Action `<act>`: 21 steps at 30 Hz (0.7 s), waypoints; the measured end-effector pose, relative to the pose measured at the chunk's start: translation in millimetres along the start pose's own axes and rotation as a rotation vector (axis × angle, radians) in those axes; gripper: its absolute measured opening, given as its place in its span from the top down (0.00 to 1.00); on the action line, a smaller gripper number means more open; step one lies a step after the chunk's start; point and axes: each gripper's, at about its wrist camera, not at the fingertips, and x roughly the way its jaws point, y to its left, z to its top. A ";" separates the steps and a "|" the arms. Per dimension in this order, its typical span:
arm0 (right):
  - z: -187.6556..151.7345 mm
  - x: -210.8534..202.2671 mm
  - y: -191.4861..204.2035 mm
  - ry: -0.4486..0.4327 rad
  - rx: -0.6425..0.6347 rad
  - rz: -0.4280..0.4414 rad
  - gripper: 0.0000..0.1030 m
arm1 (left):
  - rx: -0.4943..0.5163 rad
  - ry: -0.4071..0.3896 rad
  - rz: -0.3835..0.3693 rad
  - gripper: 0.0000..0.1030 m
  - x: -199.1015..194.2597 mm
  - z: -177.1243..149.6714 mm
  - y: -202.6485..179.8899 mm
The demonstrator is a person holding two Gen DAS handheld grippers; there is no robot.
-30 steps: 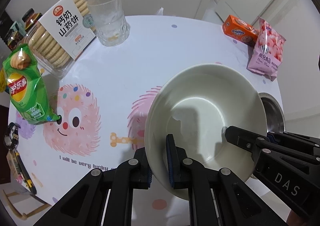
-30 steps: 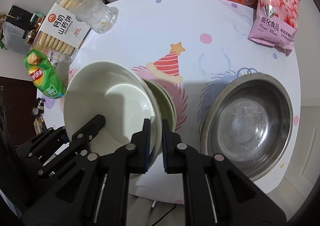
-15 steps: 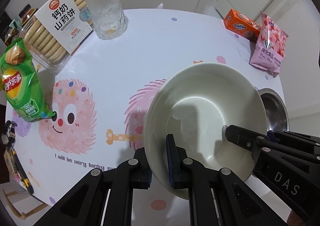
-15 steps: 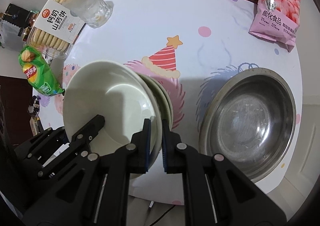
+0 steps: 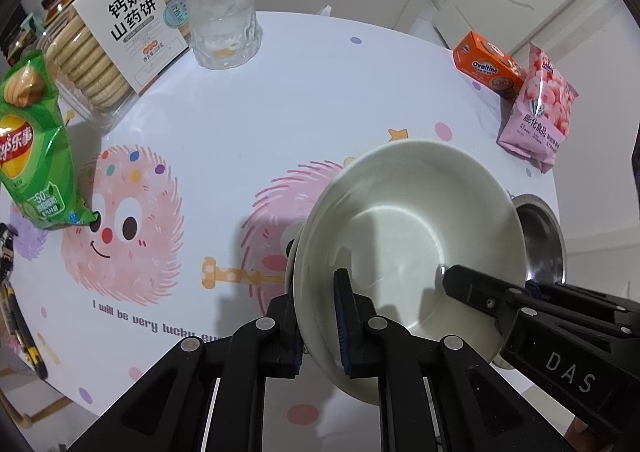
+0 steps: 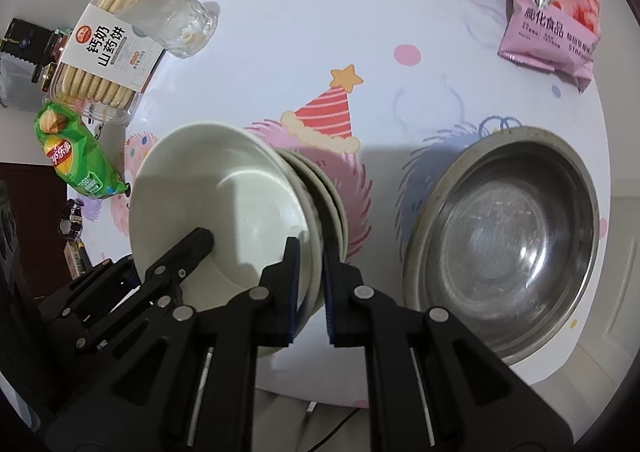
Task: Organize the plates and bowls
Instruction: 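Lower the cream bowl into the green bowls and open both grippers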
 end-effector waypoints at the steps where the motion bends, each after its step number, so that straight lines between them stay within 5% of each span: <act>1: 0.4 0.3 -0.6 0.008 0.004 0.006 0.86 | -0.005 0.003 -0.009 0.83 0.1 0.4 0.4; 17: 1.4 -7.7 0.4 0.058 0.025 0.049 0.70 | -0.003 0.024 -0.018 0.78 -1.9 4.0 0.9; 21: 3.2 -18.3 -8.5 0.007 0.024 -0.083 0.19 | -0.022 0.018 -0.043 0.77 -6.1 5.6 4.2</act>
